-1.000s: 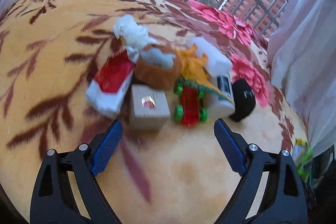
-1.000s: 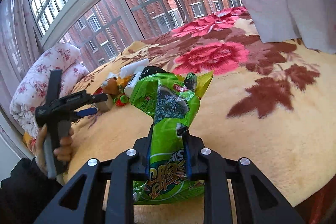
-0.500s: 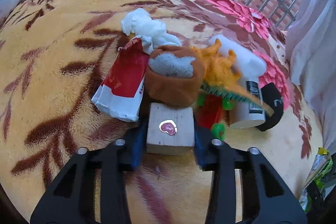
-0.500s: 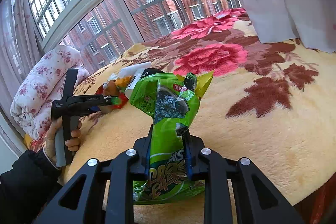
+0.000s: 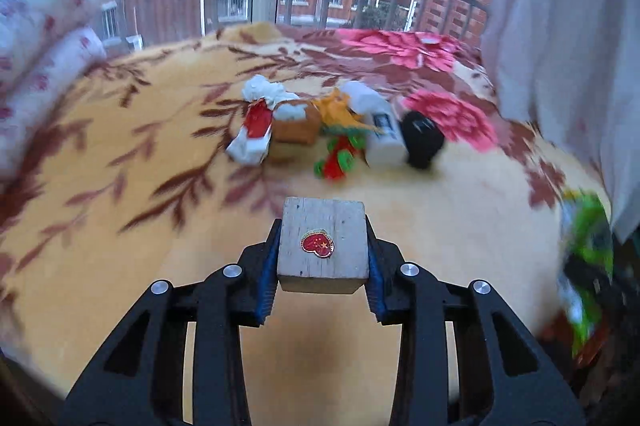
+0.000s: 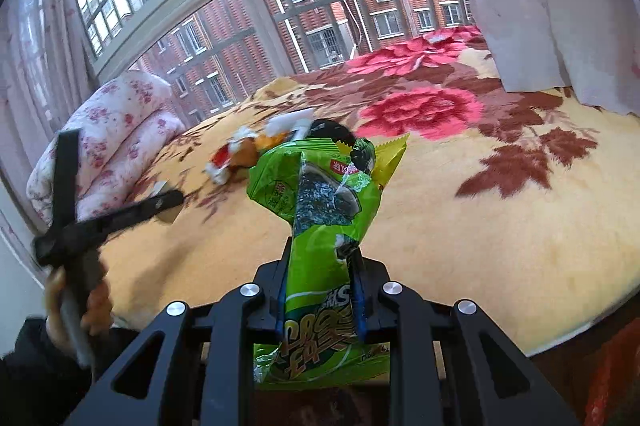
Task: Collect trash
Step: 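Grasp the wooden block with the left tool while the right tool holds the snack bag, then lower both tools over the bucket and release the block and snack bag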
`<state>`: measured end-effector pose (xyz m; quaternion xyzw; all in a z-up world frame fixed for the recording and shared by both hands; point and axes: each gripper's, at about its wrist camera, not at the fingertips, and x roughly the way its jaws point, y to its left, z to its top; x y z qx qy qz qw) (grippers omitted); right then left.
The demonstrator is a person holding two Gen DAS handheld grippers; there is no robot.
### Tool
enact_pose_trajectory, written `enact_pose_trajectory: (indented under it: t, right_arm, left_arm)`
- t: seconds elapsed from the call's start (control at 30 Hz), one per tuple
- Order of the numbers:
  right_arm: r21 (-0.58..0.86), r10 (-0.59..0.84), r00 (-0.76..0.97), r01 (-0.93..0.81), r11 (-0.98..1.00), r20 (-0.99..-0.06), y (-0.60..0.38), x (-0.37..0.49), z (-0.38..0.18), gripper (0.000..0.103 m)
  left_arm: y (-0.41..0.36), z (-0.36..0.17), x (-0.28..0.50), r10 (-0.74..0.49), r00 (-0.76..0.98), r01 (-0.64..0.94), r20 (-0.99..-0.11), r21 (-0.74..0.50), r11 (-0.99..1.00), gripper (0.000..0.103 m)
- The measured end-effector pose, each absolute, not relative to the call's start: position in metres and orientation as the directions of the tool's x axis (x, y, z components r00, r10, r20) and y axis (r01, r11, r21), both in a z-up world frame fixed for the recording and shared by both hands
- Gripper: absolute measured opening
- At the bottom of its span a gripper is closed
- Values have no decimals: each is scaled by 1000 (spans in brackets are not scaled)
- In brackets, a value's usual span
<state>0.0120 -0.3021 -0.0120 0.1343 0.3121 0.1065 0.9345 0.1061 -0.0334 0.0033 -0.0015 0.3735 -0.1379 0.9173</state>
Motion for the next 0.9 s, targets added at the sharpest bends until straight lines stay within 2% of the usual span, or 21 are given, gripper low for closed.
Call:
enact_pose_trajectory:
  t: [0.17,0.37,0.57,0.9]
  right_arm:
    - [301,298,772,-145,943,-561,-276,-34,-10,24]
    - [301,298,741,-135,944,-602,-253,-77,-30,24]
    - [303,307,681,-129,944,-665,-230,-102,-65,24]
    - [304,308,679,-130,944,-667,-228,-115,-75,24]
  left_arm:
    - [-28,0,21,-200,708,224,-677,-54,973,35]
    - [-10,-25,-31,-174,705,147,-688,-98,984,35]
    - [-12,-64,-48,-190,610,165,-769,-111,980,35]
    - [-18,-74,-61,-180,601,187,-779,-81,979,35]
